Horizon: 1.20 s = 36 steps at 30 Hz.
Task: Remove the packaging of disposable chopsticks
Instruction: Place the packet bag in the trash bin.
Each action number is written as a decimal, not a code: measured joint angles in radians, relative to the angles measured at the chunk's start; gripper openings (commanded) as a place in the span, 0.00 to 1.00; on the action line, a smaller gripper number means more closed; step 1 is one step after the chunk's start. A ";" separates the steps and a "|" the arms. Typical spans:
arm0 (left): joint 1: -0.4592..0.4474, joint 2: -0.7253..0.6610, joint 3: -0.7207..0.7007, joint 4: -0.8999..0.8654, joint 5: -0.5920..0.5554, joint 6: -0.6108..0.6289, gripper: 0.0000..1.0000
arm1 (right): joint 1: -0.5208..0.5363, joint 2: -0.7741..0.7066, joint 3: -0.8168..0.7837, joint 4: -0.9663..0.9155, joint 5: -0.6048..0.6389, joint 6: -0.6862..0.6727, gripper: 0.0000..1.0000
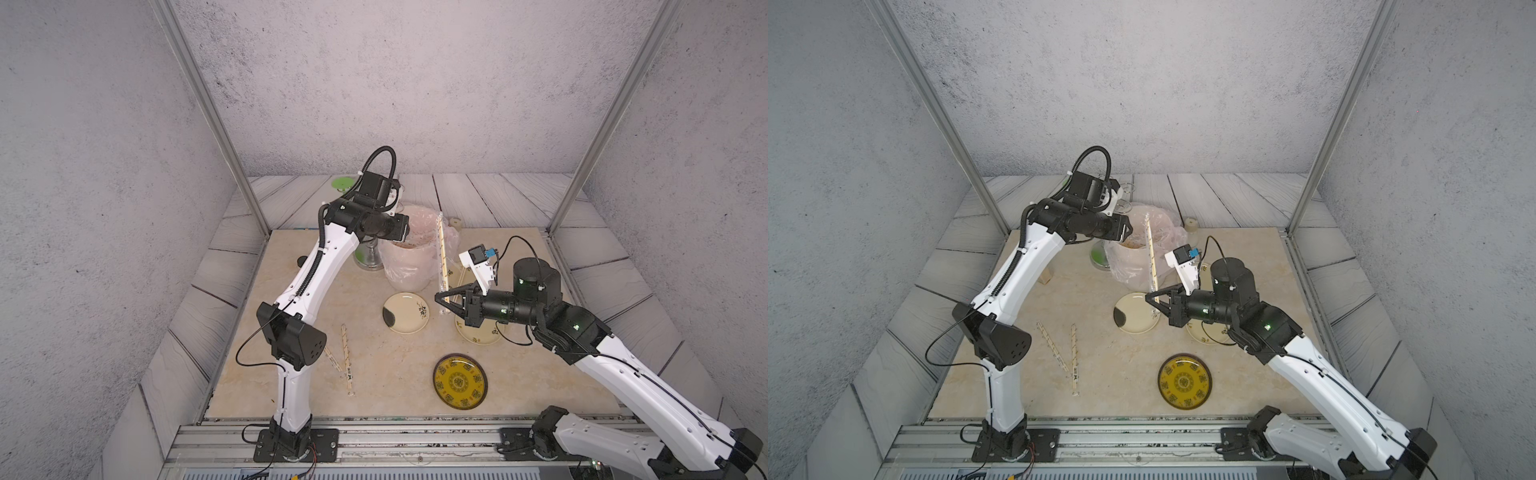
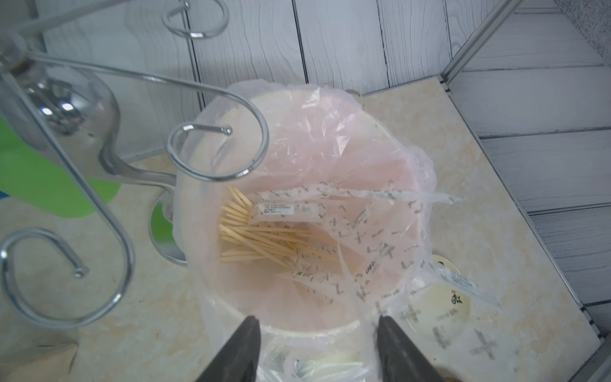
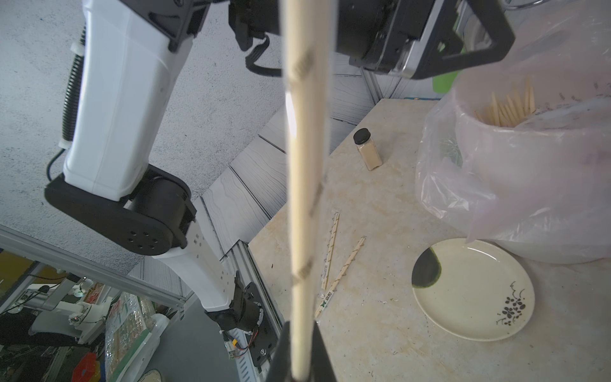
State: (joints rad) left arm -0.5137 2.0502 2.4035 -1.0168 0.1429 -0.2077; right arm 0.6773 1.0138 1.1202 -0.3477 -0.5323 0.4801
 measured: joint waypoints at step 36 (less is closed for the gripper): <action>-0.001 -0.041 -0.084 0.018 0.001 -0.002 0.54 | 0.000 0.016 0.000 -0.017 0.000 0.005 0.00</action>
State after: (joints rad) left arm -0.5148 2.0090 2.3196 -0.9989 0.1440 -0.2096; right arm 0.6773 1.0294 1.1198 -0.3649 -0.5323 0.4854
